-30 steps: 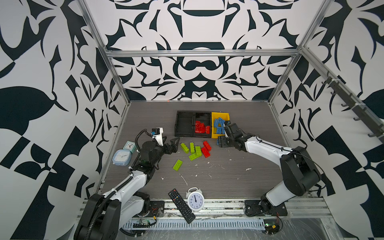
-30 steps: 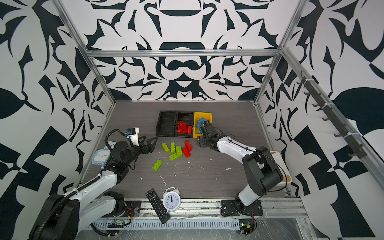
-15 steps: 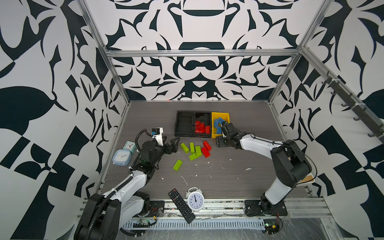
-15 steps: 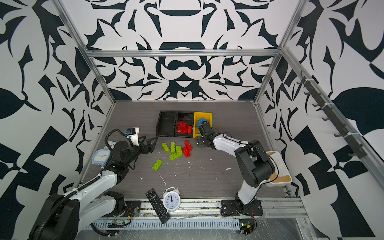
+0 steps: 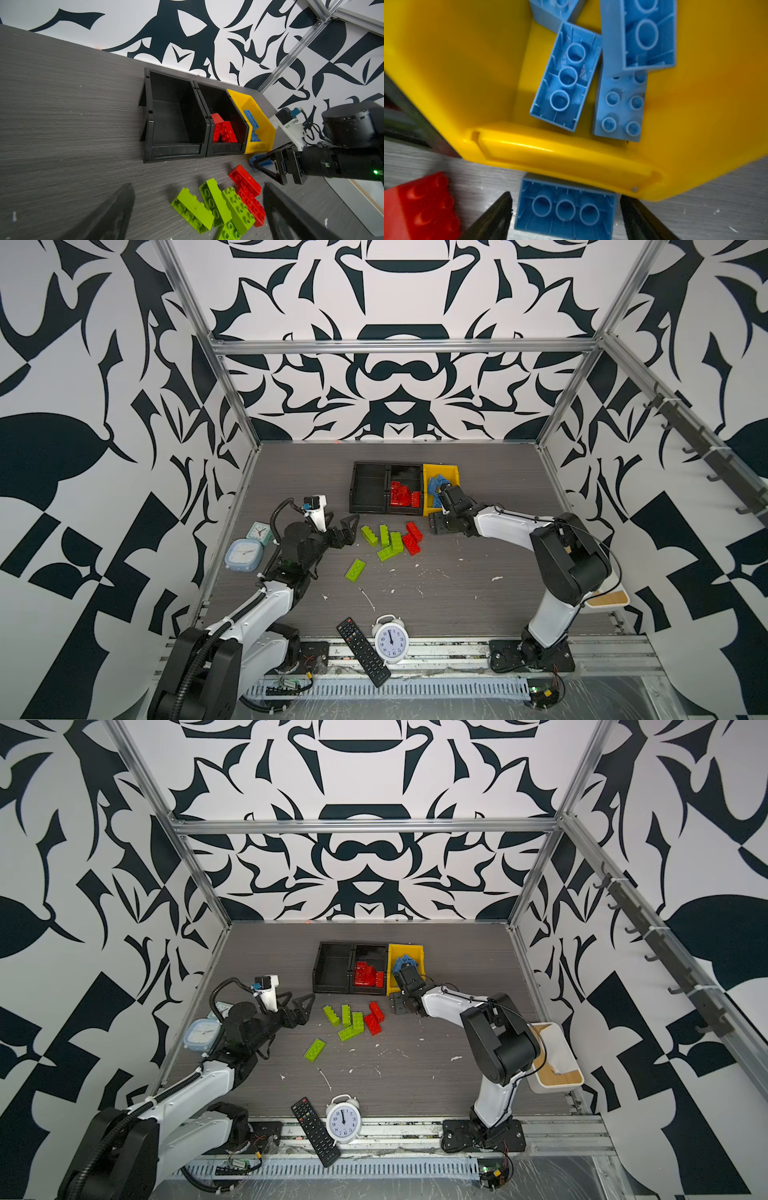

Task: Sort the legos into containers by color
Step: 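Close the right gripper on the blue brick and lift it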

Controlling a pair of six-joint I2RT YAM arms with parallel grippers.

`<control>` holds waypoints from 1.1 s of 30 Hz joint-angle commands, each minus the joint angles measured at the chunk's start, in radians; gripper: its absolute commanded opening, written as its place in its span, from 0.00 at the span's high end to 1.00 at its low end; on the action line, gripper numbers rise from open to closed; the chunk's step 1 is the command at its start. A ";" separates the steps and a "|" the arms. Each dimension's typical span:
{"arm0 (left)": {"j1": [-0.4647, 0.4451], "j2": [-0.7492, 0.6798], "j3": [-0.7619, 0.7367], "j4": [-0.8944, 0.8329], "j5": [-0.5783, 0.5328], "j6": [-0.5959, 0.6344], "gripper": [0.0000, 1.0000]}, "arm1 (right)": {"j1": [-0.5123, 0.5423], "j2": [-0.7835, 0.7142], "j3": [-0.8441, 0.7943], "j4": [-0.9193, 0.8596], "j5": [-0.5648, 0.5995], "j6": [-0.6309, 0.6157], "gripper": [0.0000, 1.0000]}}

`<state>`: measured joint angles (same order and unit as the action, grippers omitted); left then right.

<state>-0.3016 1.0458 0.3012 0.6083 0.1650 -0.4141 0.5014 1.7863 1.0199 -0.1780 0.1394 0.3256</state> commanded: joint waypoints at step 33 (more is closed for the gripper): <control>-0.002 -0.014 0.008 0.005 -0.005 0.001 0.01 | 0.003 -0.023 -0.052 0.055 0.020 -0.007 0.38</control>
<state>-0.3016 1.0424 0.3012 0.6079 0.1642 -0.4145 0.5014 1.8072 0.9943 -0.1188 0.1566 0.3119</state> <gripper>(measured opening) 0.992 0.688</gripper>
